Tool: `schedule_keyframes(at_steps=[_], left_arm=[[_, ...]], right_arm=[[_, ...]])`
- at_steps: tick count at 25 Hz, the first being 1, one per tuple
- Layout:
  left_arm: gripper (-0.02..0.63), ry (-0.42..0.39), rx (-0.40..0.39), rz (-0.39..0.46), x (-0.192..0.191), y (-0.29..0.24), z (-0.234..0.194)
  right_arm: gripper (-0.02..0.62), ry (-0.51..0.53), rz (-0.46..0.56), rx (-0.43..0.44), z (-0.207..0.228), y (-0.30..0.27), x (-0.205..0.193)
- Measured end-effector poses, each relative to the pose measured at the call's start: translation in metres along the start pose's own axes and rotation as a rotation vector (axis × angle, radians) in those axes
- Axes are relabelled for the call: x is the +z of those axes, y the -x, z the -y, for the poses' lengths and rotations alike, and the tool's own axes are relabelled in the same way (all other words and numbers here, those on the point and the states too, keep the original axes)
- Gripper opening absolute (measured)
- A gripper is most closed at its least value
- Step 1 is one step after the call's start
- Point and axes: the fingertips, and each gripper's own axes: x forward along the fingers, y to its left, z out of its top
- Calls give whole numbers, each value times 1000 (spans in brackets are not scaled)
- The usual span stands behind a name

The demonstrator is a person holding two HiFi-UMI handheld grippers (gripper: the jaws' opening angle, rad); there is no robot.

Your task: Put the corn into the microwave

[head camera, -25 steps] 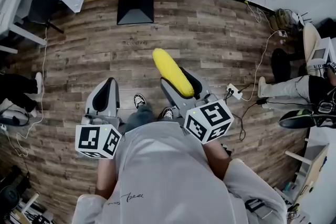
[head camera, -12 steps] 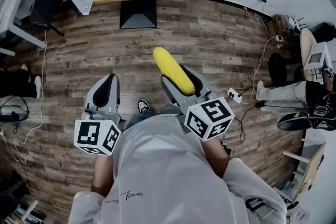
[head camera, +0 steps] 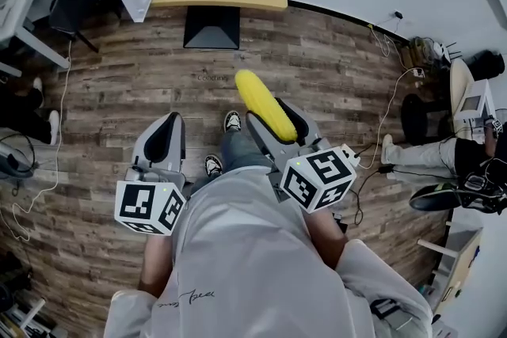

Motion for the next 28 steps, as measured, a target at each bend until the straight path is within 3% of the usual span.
schedule_keyframes(at_steps=[11, 28], left_arm=[[-9, -6, 28, -10, 11, -40, -27], [-9, -4, 76, -34, 67, -179, -94]], right_arm=[[264, -8, 19, 27, 22, -53, 23], [264, -18, -23, 89, 99, -192, 98]])
